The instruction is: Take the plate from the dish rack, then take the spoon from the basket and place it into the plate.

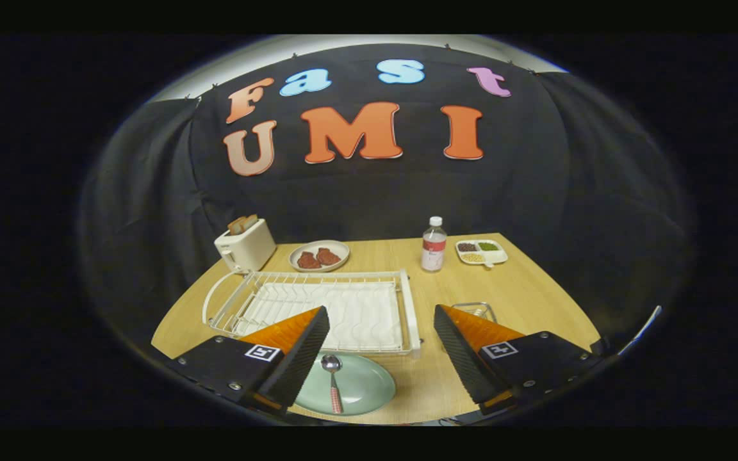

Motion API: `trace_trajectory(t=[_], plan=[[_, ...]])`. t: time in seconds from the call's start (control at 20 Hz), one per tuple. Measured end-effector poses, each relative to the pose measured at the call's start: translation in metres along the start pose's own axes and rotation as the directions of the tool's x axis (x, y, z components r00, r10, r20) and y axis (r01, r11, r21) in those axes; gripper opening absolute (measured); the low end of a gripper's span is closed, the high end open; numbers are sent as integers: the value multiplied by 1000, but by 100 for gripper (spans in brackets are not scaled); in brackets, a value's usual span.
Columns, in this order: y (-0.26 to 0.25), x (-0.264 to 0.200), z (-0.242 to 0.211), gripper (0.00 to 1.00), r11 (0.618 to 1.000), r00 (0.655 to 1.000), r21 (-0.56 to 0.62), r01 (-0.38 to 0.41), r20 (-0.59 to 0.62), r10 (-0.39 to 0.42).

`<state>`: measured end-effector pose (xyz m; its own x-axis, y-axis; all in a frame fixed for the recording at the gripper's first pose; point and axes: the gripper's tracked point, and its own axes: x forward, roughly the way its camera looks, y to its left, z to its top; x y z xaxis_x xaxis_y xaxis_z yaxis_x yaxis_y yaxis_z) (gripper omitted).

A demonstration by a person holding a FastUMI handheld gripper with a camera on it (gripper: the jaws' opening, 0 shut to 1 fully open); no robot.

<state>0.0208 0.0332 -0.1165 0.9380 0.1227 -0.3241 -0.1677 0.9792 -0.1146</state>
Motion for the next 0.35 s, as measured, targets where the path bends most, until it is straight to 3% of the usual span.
trace_trajectory(t=[0.35], plan=[[-19, -24, 46, 98, 997, 990, 48, 65, 121, -71]])
